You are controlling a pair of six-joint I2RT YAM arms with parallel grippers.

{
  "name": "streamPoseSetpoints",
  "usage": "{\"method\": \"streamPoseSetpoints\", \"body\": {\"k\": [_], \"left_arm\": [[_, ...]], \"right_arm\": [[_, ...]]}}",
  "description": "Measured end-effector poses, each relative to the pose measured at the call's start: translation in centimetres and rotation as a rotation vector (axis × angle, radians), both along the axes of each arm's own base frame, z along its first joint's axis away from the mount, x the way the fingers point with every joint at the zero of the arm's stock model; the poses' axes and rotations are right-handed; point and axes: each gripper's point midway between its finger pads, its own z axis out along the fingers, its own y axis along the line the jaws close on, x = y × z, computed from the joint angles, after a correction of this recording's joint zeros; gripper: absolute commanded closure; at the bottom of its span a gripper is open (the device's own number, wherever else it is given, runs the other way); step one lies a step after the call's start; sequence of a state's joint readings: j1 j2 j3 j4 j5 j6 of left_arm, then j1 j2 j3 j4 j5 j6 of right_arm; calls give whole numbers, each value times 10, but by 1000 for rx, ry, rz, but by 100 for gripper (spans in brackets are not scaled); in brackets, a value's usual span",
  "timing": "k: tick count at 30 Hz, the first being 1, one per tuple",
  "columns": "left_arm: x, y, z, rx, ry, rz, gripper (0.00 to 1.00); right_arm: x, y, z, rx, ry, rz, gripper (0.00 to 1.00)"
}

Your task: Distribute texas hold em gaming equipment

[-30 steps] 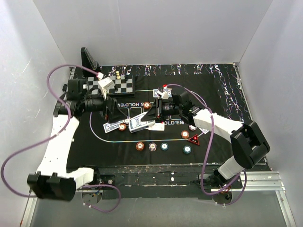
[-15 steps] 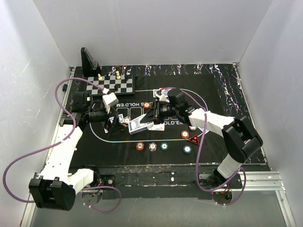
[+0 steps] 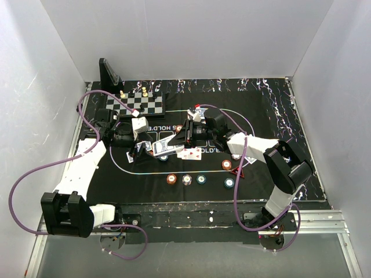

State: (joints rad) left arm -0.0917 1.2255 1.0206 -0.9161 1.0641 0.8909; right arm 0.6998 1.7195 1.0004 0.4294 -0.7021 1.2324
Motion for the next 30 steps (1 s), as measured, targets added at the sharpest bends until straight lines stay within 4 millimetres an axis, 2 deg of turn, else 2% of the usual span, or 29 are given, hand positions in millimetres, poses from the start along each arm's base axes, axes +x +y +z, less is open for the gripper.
{"method": "streamPoseSetpoints", "body": {"k": [6,11,14,17,22,30], "left_arm": [[6,-10,7,-26,-56,-31,2],[-2,-28,9,-26,-86,-111,2],[4,-34,13,-28,-95,-126,2],[16,-35,11,-22,-107,-112,2],[25,-34,10,0,-122,-86,2],[29,-36,8,38,-150,-80,2]], "right_arm": [[5,6,11,59,-41,-2,87],[6,10,9,74,-35,-2,87],[5,10,9,75,-38,2,88],[4,10,9,75,-37,4,88],[1,12,11,79,-34,12,88],[-2,13,14,83,-30,16,88]]}}
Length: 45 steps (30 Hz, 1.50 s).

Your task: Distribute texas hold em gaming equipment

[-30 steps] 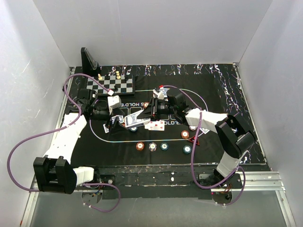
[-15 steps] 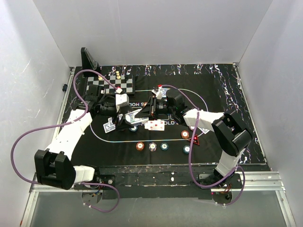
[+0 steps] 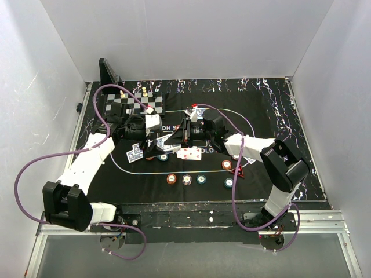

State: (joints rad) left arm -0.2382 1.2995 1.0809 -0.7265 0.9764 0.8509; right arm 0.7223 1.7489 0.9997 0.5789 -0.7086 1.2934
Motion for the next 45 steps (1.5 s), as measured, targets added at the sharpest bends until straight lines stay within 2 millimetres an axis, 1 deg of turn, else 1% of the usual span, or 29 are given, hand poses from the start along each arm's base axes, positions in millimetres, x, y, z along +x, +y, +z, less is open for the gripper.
{"method": "streamPoseSetpoints", "body": {"k": [5,13,16,18,23,29,31,34,36,38,41,42,44,45], "left_arm": [[-1,0,-4,26,-8,-3,2],[-3,6,-12,69,-9,5,2],[-4,8,-15,84,-12,0,12],[-5,9,-17,91,-8,-4,14],[-8,10,-21,101,11,-14,12],[-12,7,-19,97,18,-25,8],[-13,6,-19,96,19,-30,9],[-13,5,-19,96,19,-33,15],[-14,5,-19,96,19,-36,21],[-15,4,-18,94,20,-38,25],[-17,3,-17,92,21,-44,34],[-18,3,-17,92,22,-45,39],[-20,3,-17,94,28,-46,42],[-20,3,-17,94,29,-46,43]], "right_arm": [[0,0,4,6,0,-4,88],[0,-1,7,9,-3,-7,88],[-1,-2,12,16,-11,-8,87],[-1,-2,15,21,-18,-8,87],[-4,-1,17,23,-21,-4,87],[-8,2,17,23,-19,6,87],[-9,2,16,23,-16,8,87],[-10,3,16,22,-14,10,87],[-10,3,15,20,-12,10,87],[-9,4,13,18,-11,9,82],[-9,4,11,14,-5,7,76],[-9,5,10,13,-2,8,72],[-10,5,9,12,0,11,65],[-11,5,9,13,3,14,63]]}}
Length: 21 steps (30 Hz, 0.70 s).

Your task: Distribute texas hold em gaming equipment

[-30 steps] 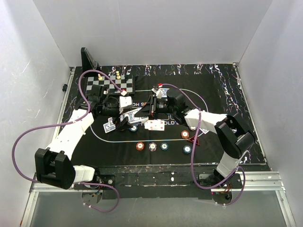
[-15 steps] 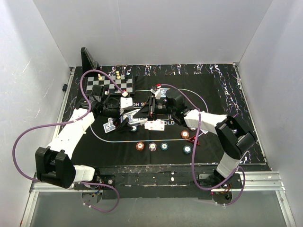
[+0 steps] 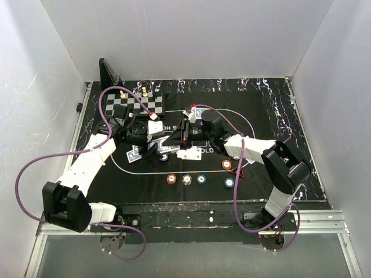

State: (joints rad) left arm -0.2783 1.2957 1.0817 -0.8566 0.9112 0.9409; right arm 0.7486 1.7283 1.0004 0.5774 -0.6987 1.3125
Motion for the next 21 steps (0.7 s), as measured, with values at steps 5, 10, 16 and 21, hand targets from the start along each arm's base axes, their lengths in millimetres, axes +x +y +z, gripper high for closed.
{"method": "streamPoseSetpoints", "body": {"k": [5,10,16,21], "left_arm": [[-4,1,1,1,-4,0,49],[-6,2,5,-3,-17,0,50],[-10,3,2,-1,-10,0,54],[-12,4,-2,2,1,1,56]], "right_arm": [[-1,0,0,-1,3,5,57],[-2,0,0,1,9,10,47],[3,-7,0,10,22,-5,41],[8,-26,-5,-11,39,-37,39]]}}
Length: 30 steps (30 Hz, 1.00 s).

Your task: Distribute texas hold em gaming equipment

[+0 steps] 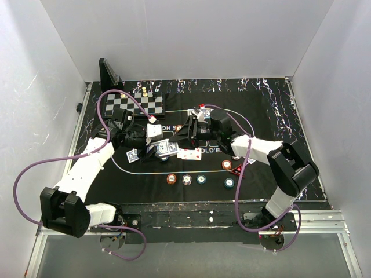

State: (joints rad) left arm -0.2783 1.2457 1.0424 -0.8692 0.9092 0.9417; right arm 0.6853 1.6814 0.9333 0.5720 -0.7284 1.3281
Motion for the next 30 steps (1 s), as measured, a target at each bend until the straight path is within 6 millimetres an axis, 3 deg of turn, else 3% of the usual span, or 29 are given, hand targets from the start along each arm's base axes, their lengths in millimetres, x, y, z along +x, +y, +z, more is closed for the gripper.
{"method": "streamPoseSetpoints", "body": {"k": [9,12,21,27,30], "left_arm": [[-1,0,-1,3,6,2,57],[0,1,-1,5,6,5,60],[-1,1,-1,3,19,13,72],[-2,0,-1,1,33,21,86],[-3,-1,-1,-3,42,21,87]], "right_arm": [[-8,0,5,3,-30,24,39],[-13,0,0,-24,-29,38,44],[-22,-1,-1,-43,-38,56,56],[-26,-6,-2,-44,-40,52,61],[-28,-10,-5,-47,-35,48,62]]}}
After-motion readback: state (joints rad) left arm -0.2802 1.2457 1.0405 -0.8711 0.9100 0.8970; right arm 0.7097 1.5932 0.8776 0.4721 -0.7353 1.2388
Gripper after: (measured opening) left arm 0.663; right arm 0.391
